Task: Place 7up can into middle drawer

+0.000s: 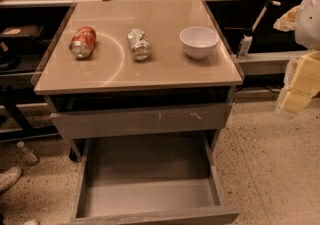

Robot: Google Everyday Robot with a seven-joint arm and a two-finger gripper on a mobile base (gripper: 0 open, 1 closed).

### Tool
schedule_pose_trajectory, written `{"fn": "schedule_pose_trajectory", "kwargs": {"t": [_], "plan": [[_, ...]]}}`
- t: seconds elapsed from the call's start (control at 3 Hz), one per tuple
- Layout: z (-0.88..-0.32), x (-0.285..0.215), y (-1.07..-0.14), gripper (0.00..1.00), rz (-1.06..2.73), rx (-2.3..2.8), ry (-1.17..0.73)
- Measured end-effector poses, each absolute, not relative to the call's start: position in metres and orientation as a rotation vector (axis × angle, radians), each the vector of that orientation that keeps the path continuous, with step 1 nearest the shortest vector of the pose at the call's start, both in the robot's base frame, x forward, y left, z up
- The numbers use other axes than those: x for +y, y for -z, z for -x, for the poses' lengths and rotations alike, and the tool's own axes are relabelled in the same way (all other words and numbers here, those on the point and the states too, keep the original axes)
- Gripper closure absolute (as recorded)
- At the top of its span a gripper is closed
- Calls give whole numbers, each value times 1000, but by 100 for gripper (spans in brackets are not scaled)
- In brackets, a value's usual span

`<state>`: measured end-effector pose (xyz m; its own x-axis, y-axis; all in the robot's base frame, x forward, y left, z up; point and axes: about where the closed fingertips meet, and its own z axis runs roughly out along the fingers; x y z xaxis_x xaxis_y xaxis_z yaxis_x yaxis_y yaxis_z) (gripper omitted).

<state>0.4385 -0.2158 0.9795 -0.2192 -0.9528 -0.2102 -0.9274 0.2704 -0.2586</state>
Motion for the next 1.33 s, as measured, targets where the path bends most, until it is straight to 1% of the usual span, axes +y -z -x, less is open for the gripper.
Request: {"fn": "schedule_pose_trajectory", "kwargs": {"t": [0.33,0.67,1.0,1.33], "plan": [[-459,-187,-975,0,1712,2242,130],[-465,-178,-976,0,1649,2279,133],[-470,-165,-965,0,1664,2269,131],[-488,-116,-957,0,1663,2260,26]]}}
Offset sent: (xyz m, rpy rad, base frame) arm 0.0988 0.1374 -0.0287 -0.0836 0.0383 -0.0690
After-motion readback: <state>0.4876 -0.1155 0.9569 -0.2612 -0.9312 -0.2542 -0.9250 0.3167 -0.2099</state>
